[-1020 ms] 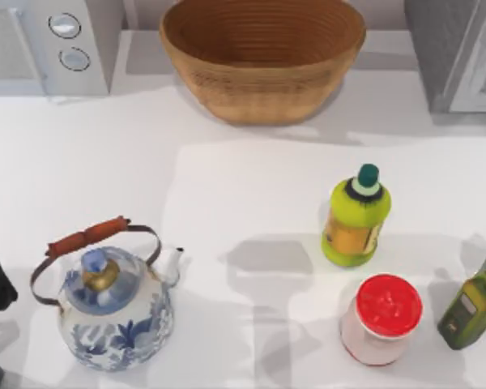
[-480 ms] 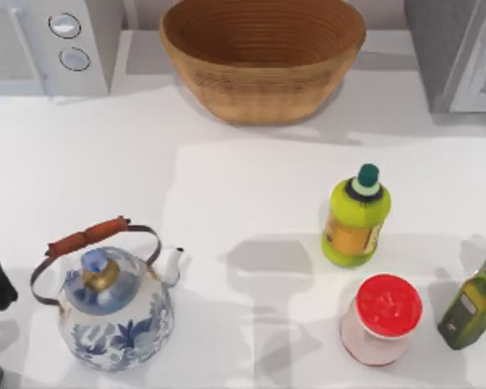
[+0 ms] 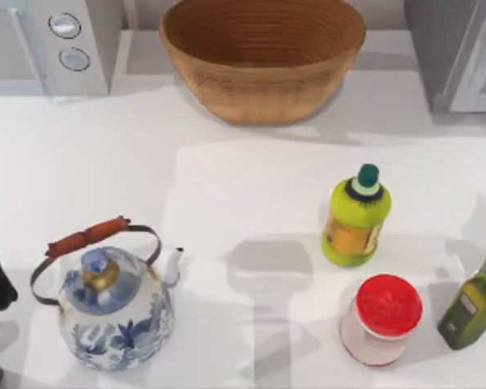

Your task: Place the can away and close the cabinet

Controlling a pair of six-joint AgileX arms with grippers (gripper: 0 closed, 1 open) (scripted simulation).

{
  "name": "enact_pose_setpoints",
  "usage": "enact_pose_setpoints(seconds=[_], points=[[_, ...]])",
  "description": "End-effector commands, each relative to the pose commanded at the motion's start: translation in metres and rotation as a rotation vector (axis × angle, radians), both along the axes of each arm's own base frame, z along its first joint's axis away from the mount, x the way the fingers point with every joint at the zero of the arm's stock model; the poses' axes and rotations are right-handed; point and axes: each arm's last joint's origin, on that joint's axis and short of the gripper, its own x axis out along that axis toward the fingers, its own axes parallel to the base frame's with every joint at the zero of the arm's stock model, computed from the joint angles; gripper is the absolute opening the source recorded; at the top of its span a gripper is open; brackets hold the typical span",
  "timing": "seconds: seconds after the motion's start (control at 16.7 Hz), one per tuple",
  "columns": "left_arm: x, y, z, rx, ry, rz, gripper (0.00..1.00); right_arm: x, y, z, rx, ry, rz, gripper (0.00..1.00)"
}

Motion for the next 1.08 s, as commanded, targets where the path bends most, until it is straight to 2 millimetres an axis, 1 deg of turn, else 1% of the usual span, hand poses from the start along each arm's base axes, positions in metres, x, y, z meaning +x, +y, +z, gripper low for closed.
enact_pose_setpoints(seconds=[0.12,0.3,0.42,0.54,0.66,0.78,0.96,1.08], points=[[0.000,0.000,0.000,0.000,0.000,0.000,1.00,0.013,0.003,0.046,-0.003,-0.006,-0.004,0.00],[0.000,0.000,0.000,0.000,0.000,0.000,1.00,0.039,0.010,0.115,-0.004,-0.031,-0.006,0.00],[0.000,0.000,0.000,0.000,0.000,0.000,1.00,0.058,0.015,0.155,-0.003,-0.048,-0.004,0.00],[0.000,0.000,0.000,0.000,0.000,0.000,1.00,0.078,0.022,0.187,-0.001,-0.063,0.001,0.00],[0.000,0.000,0.000,0.000,0.000,0.000,1.00,0.097,0.029,0.210,0.002,-0.072,0.006,0.00],[0.000,0.000,0.000,0.000,0.000,0.000,1.00,0.113,0.035,0.225,0.004,-0.074,0.012,0.00],[0.000,0.000,0.000,0.000,0.000,0.000,1.00,0.130,0.042,0.236,0.005,-0.071,0.018,0.00],[0.000,0.000,0.000,0.000,0.000,0.000,1.00,0.133,0.044,0.238,0.006,-0.070,0.019,0.00]])
